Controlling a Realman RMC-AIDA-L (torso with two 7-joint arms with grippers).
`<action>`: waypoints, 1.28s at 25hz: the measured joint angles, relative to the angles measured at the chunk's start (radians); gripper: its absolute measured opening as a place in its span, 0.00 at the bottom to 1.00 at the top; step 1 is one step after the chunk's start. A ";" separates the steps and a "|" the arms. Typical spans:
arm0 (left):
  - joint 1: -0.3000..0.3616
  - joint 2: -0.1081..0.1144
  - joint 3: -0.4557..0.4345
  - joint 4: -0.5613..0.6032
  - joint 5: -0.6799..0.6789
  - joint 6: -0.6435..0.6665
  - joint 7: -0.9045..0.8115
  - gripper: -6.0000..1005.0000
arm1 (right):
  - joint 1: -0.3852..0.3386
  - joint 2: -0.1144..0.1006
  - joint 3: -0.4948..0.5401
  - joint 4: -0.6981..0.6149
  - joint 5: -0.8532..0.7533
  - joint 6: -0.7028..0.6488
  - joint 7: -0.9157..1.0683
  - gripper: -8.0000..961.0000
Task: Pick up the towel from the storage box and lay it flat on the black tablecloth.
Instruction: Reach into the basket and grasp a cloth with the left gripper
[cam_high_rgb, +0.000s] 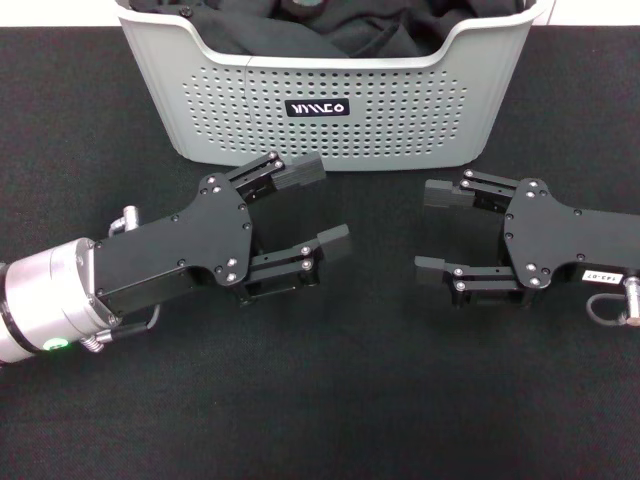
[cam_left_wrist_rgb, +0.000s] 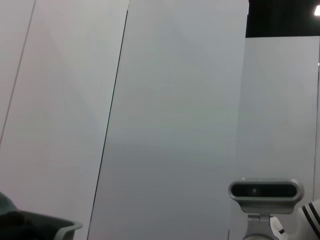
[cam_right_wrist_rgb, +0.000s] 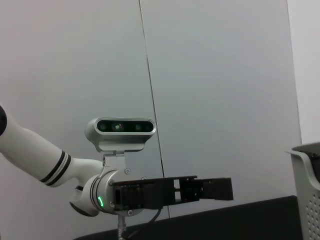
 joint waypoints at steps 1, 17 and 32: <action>0.000 0.000 0.000 0.001 0.003 0.000 0.000 0.83 | 0.000 0.000 0.000 -0.001 0.000 0.001 0.000 0.86; -0.043 -0.007 -0.002 0.001 -0.085 0.001 0.050 0.83 | -0.001 0.000 0.003 0.000 0.003 0.001 -0.022 0.86; -0.282 -0.009 0.000 0.062 -0.153 -0.352 0.105 0.83 | -0.010 0.006 -0.006 0.039 0.005 0.012 -0.033 0.86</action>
